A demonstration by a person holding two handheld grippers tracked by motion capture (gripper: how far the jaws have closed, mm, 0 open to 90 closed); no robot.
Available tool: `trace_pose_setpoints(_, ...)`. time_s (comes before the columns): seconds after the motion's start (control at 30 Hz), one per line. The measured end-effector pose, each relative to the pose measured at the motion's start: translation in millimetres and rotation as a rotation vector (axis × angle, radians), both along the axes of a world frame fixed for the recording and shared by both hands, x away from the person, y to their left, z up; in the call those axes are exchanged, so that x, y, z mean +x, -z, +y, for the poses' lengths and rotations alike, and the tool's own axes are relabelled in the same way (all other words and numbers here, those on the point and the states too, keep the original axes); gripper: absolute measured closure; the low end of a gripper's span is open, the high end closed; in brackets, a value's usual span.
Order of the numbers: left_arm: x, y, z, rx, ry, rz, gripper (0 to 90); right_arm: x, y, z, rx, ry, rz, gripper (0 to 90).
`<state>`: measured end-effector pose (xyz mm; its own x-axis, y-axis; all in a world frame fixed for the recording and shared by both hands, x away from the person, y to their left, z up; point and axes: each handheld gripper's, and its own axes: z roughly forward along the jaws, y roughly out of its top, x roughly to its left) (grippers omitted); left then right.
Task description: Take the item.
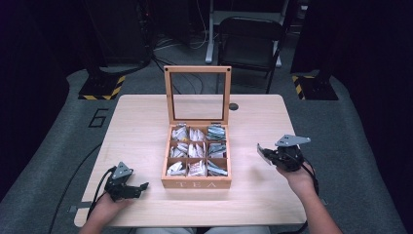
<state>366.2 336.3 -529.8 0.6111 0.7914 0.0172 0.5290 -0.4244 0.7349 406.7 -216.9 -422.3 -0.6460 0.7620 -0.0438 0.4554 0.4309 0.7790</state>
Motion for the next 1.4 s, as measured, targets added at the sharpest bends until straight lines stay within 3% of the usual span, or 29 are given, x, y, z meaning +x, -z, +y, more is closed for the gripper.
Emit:
trace_pose_setpoints(0.47,0.0,0.0,0.1,0.001,0.001,0.000,12.6,-4.0,29.8,-1.0,-0.002,0.027,0.056,88.5)
trace_pose_setpoints(0.67,0.0,0.0,0.0,0.000,0.000,0.000,12.6,-5.9,39.0,-0.4,-0.026,0.024,0.061,88.4)
trace_pose_setpoints(0.97,0.0,0.0,0.0,0.000,0.000,0.000,12.6,-8.3,48.3,-1.6,-0.021,0.037,0.069,88.2)
trace_pose_setpoints(1.13,0.0,0.0,0.0,0.000,0.000,0.000,12.5,-10.8,54.7,0.8,0.001,0.037,0.081,87.2)
trace_pose_setpoints(1.4,0.0,0.0,0.0,0.000,0.000,0.000,12.5,-14.5,65.0,6.6,-0.008,0.002,0.094,86.1)
